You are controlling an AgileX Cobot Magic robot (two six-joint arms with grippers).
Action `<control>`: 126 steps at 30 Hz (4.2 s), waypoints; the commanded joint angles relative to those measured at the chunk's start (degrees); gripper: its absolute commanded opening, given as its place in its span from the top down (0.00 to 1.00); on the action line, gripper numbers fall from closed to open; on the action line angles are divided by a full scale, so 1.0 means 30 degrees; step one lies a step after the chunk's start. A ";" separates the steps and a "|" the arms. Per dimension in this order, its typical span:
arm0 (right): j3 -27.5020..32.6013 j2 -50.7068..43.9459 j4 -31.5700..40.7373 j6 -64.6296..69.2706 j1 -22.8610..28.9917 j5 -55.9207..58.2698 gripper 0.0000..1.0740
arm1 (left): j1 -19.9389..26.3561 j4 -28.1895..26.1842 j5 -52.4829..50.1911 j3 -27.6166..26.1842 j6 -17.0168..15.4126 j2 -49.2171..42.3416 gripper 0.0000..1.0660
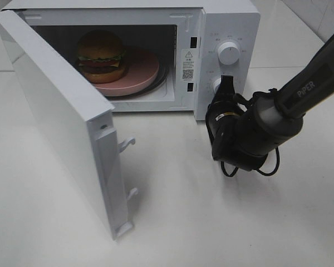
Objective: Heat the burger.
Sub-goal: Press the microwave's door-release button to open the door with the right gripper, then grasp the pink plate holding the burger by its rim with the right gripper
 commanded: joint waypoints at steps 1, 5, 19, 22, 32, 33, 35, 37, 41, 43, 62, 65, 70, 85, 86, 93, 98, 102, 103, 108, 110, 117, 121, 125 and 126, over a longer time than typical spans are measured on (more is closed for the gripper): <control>-0.1738 -0.0516 -0.2101 -0.0038 -0.0688 -0.4106 1.00 | 0.0057 0.0019 -0.0210 0.0038 -0.0095 -0.0057 0.08; -0.0745 -0.1089 -0.1891 -0.0057 -0.0688 -0.3858 1.00 | 0.0057 0.0019 -0.0210 0.0038 -0.0095 -0.0057 0.08; 0.1891 -0.2559 -0.2273 -0.0210 0.0000 0.0057 1.00 | 0.0057 0.0019 -0.0210 0.0038 -0.0095 -0.0057 0.08; 0.2750 -0.3247 -0.2578 -0.0745 0.0000 0.0783 1.00 | 0.0057 0.0019 -0.0210 0.0038 -0.0095 -0.0057 0.08; 0.5157 -0.5691 -0.3094 -0.3018 -0.0076 0.2636 0.99 | 0.0057 0.0019 -0.0210 0.0038 -0.0095 -0.0057 0.08; 0.5577 -0.6398 -0.3132 -0.3934 -0.0076 0.3228 0.99 | 0.0057 0.0019 -0.0210 0.0038 -0.0095 -0.0057 0.08; 0.5978 -0.7047 -0.3151 -0.5329 -0.0076 0.4087 0.98 | 0.0057 0.0019 -0.0210 0.0038 -0.0095 -0.0057 0.08; 0.6092 -0.7334 -0.3151 -0.6207 -0.0076 0.4565 0.98 | 0.0057 0.0019 -0.0210 0.0038 -0.0095 -0.0057 0.08; 0.6245 -0.9053 -0.3170 -1.1001 -0.0076 0.7410 0.97 | 0.0057 0.0019 -0.0210 0.0038 -0.0095 -0.0057 0.08; 0.6245 -0.9626 -0.3170 -1.2949 -0.0076 0.8480 0.96 | 0.0057 0.0019 -0.0210 0.0038 -0.0095 -0.0057 0.08; 0.6150 -1.3426 -1.1631 -2.0760 -0.0076 1.9519 0.94 | 0.0057 0.0019 -0.0210 0.0038 -0.0095 -0.0057 0.08; 0.5997 -1.3579 -1.2128 -2.0760 -0.0076 2.0111 0.94 | 0.0057 0.0019 -0.0210 0.0038 -0.0095 -0.0057 0.08; 0.4679 -1.3808 -1.4458 -2.1410 -0.0076 2.4962 0.93 | 0.0057 0.0019 -0.0210 0.0038 -0.0095 -0.0057 0.08; 0.1318 -1.3808 -1.4859 -3.9458 -0.0076 3.2429 0.88 | 0.0057 0.0019 -0.0210 0.0038 -0.0095 -0.0057 0.08; 0.1318 -1.3827 -1.4859 -4.2494 -0.0076 3.2238 0.88 | 0.0057 0.0019 -0.0210 0.0038 -0.0095 -0.0057 0.08; 0.1318 -1.3827 -1.4935 -4.8721 -0.0076 3.1608 0.86 | 0.0057 0.0019 -0.0210 0.0038 -0.0095 -0.0057 0.08; 0.1318 -1.3827 -1.5222 -4.9809 -0.0076 3.0577 0.83 | 0.0057 0.0019 -0.0210 0.0038 -0.0095 -0.0057 0.08; 0.1318 -1.3827 -1.5222 -4.9656 -0.0057 2.9164 0.71 | 0.0057 0.0019 -0.0210 0.0038 -0.0095 -0.0057 0.08; 0.1318 -1.3827 -1.5222 -4.9504 -0.0057 2.8438 0.61 | 0.0057 0.0019 -0.0210 0.0038 -0.0095 -0.0057 0.08; 0.1318 -1.3827 -1.5775 -4.8453 -0.0019 2.7311 0.29 | 0.0057 0.0019 -0.0210 0.0038 -0.0095 -0.0057 0.08; 0.1318 -1.3808 -1.5986 -4.8052 -0.0019 2.7273 0.22 | 0.0057 0.0019 -0.0210 0.0038 -0.0095 -0.0057 0.08; 0.1318 -1.3694 -1.7151 -4.6868 -0.0019 2.6471 0.10 | 0.0057 0.0019 -0.0210 0.0038 -0.0095 -0.0057 0.08; 0.1261 -1.3541 -1.7819 -4.6696 0.0554 2.6127 0.11 | 0.0057 0.0019 -0.0210 0.0038 -0.0095 -0.0057 0.08; 0.0611 -1.2892 -1.9270 -4.5092 0.1165 2.6050 0.12 | 0.0057 0.0019 -0.0210 0.0038 -0.0095 -0.0057 0.08; 0.0611 -1.2892 -1.9270 -4.5092 0.1165 2.6050 0.12 | 0.0057 0.0019 -0.0210 0.0038 -0.0095 -0.0057 0.08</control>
